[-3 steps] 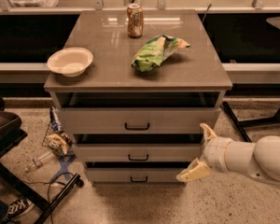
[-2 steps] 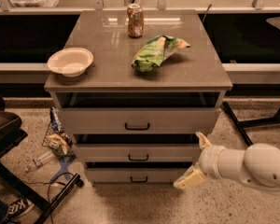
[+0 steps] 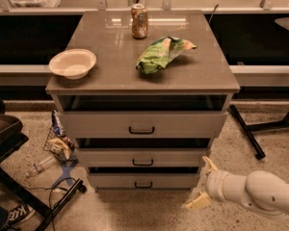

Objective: Open bottom drawer

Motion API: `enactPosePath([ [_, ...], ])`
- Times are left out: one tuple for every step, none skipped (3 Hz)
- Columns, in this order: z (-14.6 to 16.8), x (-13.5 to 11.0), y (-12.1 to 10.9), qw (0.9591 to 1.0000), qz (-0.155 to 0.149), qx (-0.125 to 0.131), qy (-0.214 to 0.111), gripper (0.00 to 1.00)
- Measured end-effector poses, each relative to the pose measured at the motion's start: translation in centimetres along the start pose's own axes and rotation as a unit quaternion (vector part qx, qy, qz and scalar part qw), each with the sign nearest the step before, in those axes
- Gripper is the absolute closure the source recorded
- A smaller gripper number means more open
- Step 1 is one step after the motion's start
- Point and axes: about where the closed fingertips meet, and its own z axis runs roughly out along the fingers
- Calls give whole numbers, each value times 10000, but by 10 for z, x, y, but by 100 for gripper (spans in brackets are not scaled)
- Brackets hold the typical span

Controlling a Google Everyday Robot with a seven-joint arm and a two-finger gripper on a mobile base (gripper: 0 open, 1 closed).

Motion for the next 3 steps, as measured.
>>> enactPosePath([
  [24,40,13,9993,-328,-202,-10,0],
  [45,70,24,9974,-587,-290,293,0],
  [48,71,24,9975,-569,-309,273,0],
])
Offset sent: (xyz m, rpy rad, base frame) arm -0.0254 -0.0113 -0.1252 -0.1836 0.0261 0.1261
